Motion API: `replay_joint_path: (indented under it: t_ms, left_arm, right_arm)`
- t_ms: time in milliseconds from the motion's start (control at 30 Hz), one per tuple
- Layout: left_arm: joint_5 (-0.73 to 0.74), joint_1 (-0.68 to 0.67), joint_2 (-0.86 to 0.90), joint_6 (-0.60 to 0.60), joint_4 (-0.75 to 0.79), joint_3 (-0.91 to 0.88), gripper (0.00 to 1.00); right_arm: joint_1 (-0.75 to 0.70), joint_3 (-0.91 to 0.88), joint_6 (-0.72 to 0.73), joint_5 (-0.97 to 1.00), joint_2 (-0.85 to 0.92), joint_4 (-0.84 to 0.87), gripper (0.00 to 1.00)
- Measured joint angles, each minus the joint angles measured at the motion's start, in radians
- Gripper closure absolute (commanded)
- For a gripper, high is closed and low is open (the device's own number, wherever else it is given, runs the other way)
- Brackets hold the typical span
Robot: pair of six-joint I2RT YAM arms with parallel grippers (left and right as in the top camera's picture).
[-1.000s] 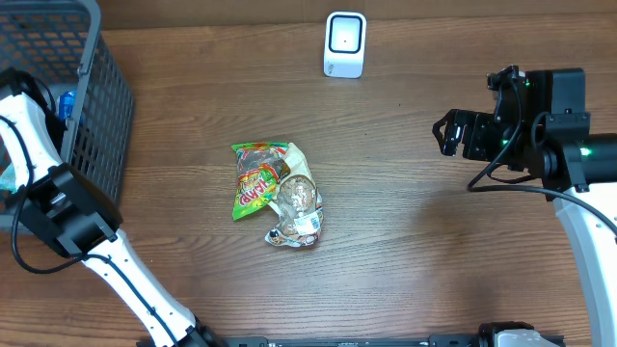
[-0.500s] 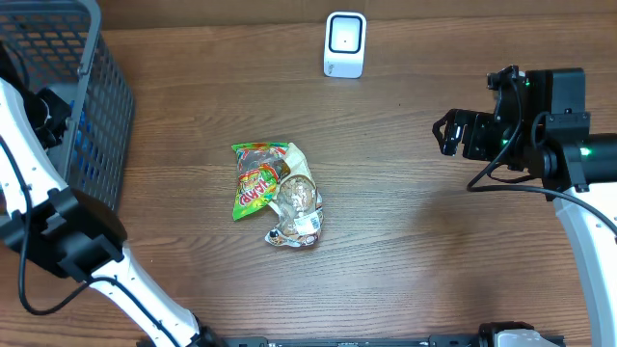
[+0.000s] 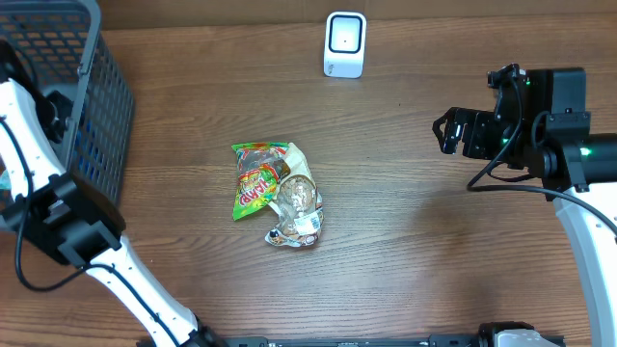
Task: Scan the item barcode
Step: 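Reach the left gripper into the basket and grasp the blue snack bar, then place the blue snack bar on top of the cookie bag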
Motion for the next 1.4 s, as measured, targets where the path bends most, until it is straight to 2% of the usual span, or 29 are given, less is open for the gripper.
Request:
replay_joint_path:
  t_ms: [133, 200, 233, 267, 567, 733, 933, 1000, 1067, 1200, 1233, 1400]
  left_arm:
    - [0.009, 0.0, 0.114, 0.0, -0.023, -0.001, 0.44]
    - [0.011, 0.0, 0.148, 0.006, -0.033, -0.001, 0.59]
    - [0.01, 0.0, 0.153, 0.014, -0.037, -0.001, 0.82]
    - [0.011, 0.0, 0.154, 0.018, -0.04, -0.001, 0.96]
    - [0.011, 0.0, 0.15, 0.022, -0.079, 0.008, 0.96]
    - [0.018, 0.0, 0.053, 0.022, -0.085, -0.016, 0.96]
    - [0.028, -0.014, -0.473, 0.022, -0.108, 0.0, 0.96]
    - [0.045, -0.048, -0.582, 0.021, -0.135, 0.014, 0.96]
    - [0.072, -0.137, -0.669, 0.021, -0.201, 0.019, 0.96]
    - [0.095, -0.325, -0.674, 0.021, -0.304, 0.006, 0.96]
    - [0.101, -0.401, -0.657, 0.022, -0.298, -0.032, 0.96]
    - [0.121, -0.619, -0.63, 0.022, -0.193, -0.301, 0.96]
  right_arm:
    - [0.0, 0.0, 0.0, 0.0, 0.0, -0.002, 0.0]
    - [0.0, 0.0, 0.0, 0.001, 0.0, -0.002, 0.0]
    - [0.0, 0.0, 0.0, 0.0, 0.0, -0.003, 0.0]
    - [0.0, 0.0, 0.0, 0.0, 0.0, -0.004, 0.0]
    - [0.0, 0.0, 0.0, 0.001, 0.0, -0.004, 0.0]
    - [0.0, 0.0, 0.0, 0.001, 0.0, -0.001, 0.0]
    - [0.0, 0.0, 0.0, 0.0, 0.0, 0.0, 0.0]
    - [0.0, 0.0, 0.0, 0.0, 0.0, 0.003, 0.0]
    - [0.0, 0.0, 0.0, 0.0, 0.0, 0.018, 0.0]
    - [0.0, 0.0, 0.0, 0.0, 0.0, 0.026, 0.0]
    - [0.0, 0.0, 0.0, 0.0, 0.0, 0.025, 0.0]
    - [0.0, 0.0, 0.0, 0.001, 0.0, 0.026, 0.0]
